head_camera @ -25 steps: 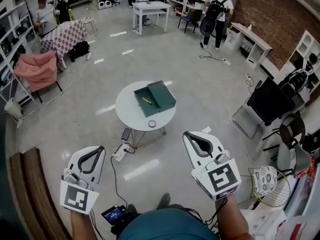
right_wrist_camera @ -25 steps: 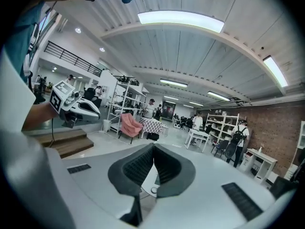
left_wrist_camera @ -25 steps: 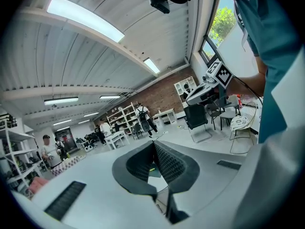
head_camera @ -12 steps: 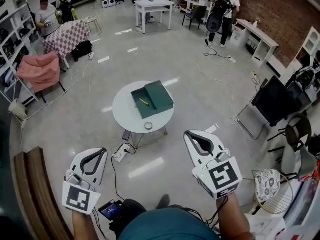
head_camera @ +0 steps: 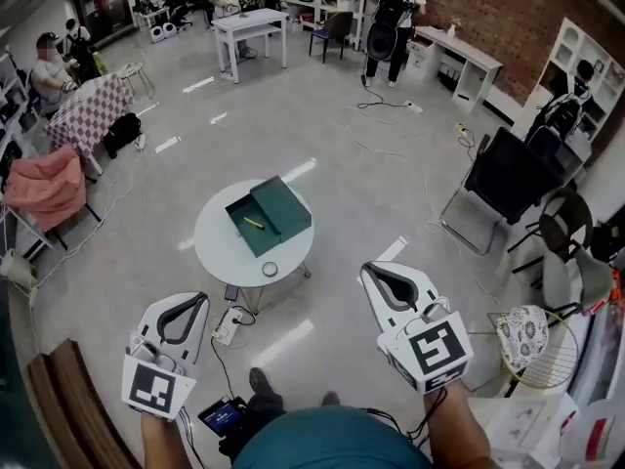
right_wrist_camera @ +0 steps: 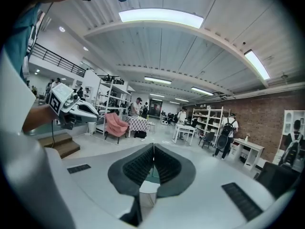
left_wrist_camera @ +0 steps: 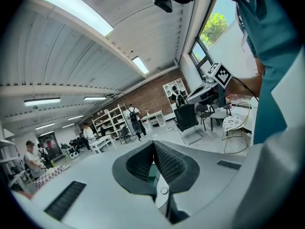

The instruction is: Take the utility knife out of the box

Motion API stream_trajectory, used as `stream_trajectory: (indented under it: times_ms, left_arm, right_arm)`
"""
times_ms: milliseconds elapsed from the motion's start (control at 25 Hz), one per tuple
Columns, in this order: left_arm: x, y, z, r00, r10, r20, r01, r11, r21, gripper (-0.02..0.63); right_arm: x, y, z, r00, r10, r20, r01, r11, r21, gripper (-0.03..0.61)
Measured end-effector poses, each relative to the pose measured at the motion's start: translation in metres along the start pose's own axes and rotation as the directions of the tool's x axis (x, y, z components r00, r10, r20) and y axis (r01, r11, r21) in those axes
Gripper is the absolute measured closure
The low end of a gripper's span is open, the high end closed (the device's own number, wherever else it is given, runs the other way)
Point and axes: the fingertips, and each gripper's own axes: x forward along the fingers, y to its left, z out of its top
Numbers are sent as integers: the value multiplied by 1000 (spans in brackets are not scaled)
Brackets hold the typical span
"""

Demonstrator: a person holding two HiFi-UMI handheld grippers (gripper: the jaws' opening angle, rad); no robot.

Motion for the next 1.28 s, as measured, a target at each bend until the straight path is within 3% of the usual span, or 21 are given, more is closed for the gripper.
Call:
stream_trajectory:
  times_ms: [240, 520, 1080, 1280]
  left_arm:
    - [31, 35, 0, 996, -75, 48, 75, 997, 1, 595]
    - [59, 82, -35, 987, -154, 50, 154, 988, -3, 595]
    - [60, 211, -79, 976, -195, 96, 197, 980, -6, 594]
    - [71, 230, -110, 984, -167, 69, 169, 985, -31, 595]
  right_arm:
    - [14, -10, 0, 996, -82, -33, 83, 996, 16, 541]
    - [66, -4, 6, 988, -131, -87, 134, 990, 32, 541]
    - [170, 33, 58, 972, -212, -96, 216, 976, 25, 541]
    - [210, 26, 46, 980, -170, -108, 170, 985, -5, 541]
